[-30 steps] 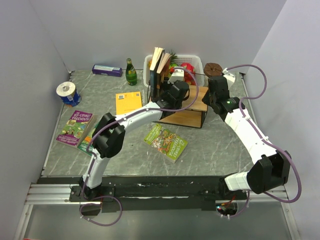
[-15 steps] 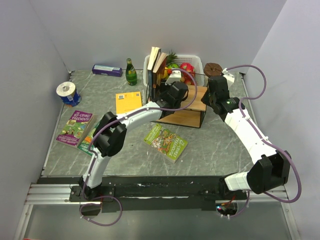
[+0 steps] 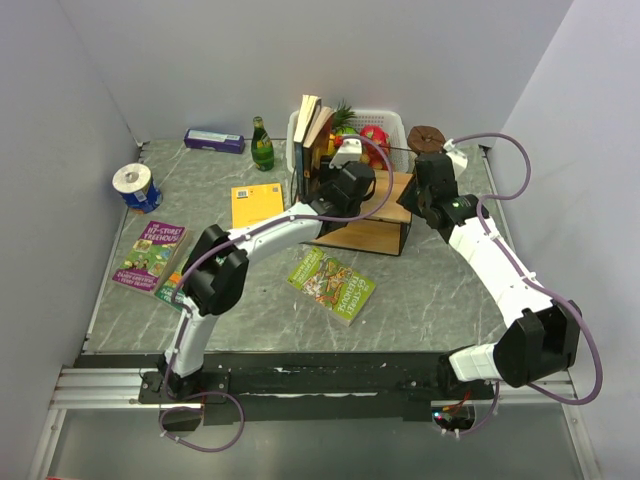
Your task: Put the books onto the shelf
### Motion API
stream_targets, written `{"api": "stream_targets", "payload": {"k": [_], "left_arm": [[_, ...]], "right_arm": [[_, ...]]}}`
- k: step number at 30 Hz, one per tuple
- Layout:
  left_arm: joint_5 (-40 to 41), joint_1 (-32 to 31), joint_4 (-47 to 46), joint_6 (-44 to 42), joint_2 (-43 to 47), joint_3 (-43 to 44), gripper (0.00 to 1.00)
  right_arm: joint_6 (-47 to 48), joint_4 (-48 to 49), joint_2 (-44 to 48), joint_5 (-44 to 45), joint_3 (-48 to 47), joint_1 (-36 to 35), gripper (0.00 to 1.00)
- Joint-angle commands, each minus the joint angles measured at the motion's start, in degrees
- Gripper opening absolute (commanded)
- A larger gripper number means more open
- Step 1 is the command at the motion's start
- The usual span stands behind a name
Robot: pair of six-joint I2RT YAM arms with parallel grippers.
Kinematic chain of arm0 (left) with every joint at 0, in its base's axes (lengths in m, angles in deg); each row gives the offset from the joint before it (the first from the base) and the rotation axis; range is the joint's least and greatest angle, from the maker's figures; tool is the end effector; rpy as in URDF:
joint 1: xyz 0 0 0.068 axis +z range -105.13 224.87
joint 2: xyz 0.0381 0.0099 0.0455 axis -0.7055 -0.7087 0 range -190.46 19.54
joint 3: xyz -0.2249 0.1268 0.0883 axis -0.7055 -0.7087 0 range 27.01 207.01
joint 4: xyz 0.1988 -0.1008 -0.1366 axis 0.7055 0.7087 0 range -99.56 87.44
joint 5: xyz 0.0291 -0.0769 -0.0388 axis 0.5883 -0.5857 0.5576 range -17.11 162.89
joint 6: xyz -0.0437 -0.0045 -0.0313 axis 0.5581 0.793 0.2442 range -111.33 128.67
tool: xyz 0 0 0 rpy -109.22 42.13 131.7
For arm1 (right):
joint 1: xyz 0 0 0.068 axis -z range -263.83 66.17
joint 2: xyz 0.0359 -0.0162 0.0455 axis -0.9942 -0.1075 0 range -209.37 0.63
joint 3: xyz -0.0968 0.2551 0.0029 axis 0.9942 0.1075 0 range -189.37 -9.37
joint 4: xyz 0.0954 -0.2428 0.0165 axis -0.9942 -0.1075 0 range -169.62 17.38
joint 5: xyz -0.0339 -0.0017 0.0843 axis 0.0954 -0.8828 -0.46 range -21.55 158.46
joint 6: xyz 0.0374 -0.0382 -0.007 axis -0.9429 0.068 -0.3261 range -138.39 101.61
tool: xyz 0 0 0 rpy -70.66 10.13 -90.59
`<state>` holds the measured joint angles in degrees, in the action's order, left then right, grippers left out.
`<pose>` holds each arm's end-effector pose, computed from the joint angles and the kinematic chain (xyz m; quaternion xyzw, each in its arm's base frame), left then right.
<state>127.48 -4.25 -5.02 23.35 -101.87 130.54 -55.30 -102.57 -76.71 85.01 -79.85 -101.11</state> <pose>0.3469 -0.3565 0.2846 -0.0249 0.7809 0.0623 0.6210 0.2885 0.0791 0.3366 0.2143 0.8610 0.0872 0.4530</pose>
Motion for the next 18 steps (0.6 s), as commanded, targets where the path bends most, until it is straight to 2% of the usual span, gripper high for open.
{"api": "stream_targets", "payload": {"k": [1,7,12,18], "left_arm": [[0.1,-0.7,-1.5,-0.5,4.4,1.2,0.45],[0.4,-2.0,-2.5,-3.0,6.3,3.3,0.46],[0.9,-2.9,-4.2,-5.4,7.0,5.7,0.47],[2.0,-2.9,-3.7,-7.6,5.2,10.4,0.49]], "right_arm": [[-1.5,-1.2,1.4,-0.1,-2.1,-0.3,0.48],[-1.3,-2.1,2.2,0.0,-3.0,-0.4,0.55],[-0.8,-2.4,3.6,-0.4,-4.1,-0.5,0.70],[-0.5,-3.6,4.3,-0.6,-5.3,-0.4,0.73]]}}
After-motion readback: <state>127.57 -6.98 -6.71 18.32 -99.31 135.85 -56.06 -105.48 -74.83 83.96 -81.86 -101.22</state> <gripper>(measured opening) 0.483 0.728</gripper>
